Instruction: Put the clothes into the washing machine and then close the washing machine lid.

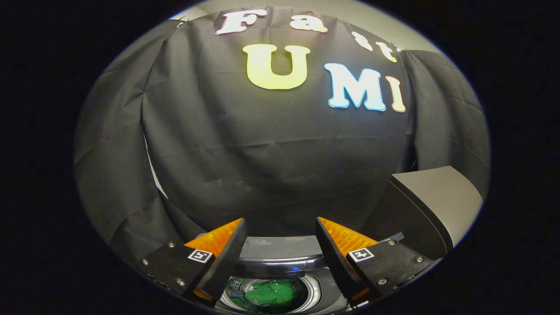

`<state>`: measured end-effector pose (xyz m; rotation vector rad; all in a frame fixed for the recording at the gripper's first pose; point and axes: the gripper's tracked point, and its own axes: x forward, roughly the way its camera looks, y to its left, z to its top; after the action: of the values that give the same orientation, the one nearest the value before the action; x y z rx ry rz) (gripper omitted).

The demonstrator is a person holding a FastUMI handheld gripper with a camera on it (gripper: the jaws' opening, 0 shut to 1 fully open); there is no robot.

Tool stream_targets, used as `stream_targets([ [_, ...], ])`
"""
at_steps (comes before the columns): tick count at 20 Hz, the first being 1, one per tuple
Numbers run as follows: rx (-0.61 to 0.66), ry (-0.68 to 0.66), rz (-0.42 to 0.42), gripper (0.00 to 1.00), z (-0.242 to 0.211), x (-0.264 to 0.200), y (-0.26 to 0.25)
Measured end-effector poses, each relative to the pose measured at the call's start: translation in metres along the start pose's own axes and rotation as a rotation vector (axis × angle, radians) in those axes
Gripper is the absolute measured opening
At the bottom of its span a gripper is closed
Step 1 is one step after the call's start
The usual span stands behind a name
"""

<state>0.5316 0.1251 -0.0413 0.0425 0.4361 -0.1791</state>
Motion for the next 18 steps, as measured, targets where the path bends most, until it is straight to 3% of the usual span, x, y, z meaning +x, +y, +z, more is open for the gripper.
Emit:
stream_targets([
  [12,-0.021,0.047,0.041,0.96,-0.063,-0.029,0.003],
  [18,-0.026,0.013,0.046,0.96,-0.058,-0.042,0.007],
])
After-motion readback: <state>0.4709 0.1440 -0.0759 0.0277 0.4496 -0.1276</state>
